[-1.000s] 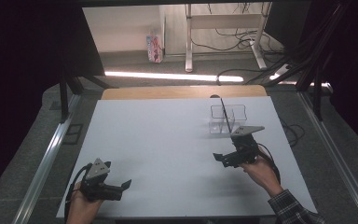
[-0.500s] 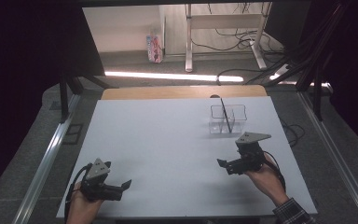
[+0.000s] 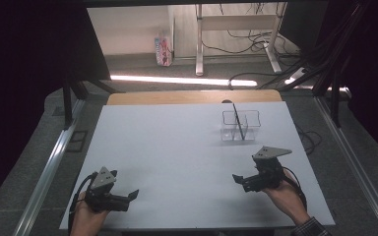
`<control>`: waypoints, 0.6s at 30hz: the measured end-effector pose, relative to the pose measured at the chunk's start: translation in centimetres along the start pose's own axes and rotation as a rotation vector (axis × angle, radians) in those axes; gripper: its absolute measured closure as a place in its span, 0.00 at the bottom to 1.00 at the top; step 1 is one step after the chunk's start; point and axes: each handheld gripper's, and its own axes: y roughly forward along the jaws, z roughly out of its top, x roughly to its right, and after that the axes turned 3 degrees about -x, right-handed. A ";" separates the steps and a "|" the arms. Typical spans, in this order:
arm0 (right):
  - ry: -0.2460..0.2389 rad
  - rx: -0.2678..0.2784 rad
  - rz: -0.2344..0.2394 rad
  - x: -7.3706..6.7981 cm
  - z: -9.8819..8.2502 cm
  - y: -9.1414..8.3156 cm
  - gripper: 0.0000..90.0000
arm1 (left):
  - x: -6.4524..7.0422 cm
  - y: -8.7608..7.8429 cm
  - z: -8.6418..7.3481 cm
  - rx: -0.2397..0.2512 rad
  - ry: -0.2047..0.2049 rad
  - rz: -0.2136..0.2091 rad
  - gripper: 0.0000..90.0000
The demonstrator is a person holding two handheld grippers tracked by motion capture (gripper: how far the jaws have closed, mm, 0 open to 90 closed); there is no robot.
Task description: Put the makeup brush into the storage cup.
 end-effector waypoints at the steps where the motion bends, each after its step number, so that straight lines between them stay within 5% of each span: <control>1: -0.003 -0.004 -0.005 0.0 -0.1 0.0 0.00 | 0.0 0.0 0.0 0.000 0.000 0.000 0.00; 18: 0.002 -0.014 0.000 -0.6 -2.0 -1.1 0.00 | 0.0 0.1 0.0 -0.002 0.002 -0.002 0.00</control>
